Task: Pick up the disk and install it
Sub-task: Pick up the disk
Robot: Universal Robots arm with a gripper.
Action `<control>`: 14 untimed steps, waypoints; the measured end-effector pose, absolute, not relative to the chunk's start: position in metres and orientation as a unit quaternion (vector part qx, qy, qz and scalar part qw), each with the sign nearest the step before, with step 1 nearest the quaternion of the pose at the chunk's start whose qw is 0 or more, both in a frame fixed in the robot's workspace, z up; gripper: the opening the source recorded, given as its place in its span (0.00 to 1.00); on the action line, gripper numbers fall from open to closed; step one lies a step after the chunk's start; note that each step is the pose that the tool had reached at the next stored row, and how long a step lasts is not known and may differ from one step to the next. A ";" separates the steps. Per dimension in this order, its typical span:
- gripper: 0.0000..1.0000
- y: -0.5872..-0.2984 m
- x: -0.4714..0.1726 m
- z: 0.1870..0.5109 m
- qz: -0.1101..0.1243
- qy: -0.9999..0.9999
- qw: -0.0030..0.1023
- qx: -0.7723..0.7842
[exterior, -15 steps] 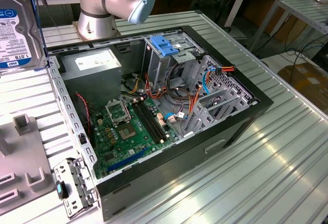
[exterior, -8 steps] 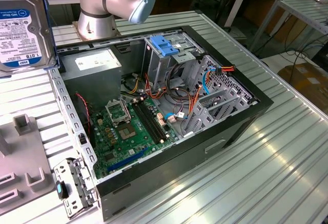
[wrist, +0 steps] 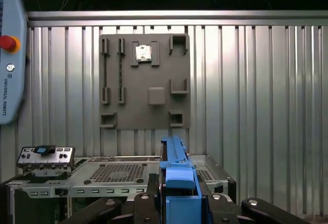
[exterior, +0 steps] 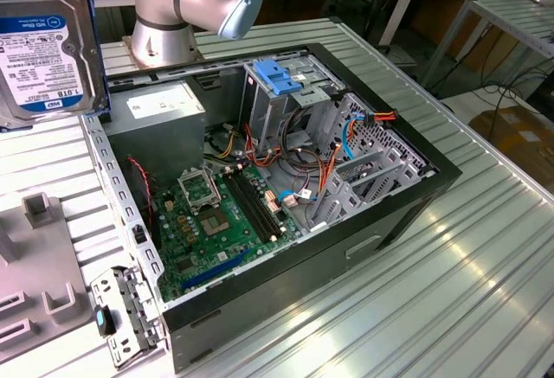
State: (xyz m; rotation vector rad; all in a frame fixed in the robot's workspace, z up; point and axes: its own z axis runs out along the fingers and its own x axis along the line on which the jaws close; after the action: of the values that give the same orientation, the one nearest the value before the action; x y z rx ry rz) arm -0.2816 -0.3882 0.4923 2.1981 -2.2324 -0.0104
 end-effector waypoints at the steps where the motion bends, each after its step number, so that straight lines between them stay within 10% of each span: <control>1: 0.37 -0.389 -0.279 0.492 -0.003 -0.713 0.004 0.702; 14: 0.37 -0.399 -0.267 0.491 -0.003 -0.713 0.004 0.702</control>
State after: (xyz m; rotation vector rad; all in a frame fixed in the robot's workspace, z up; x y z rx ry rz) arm -0.2674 -0.3986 0.4909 2.1980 -2.2323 -0.0103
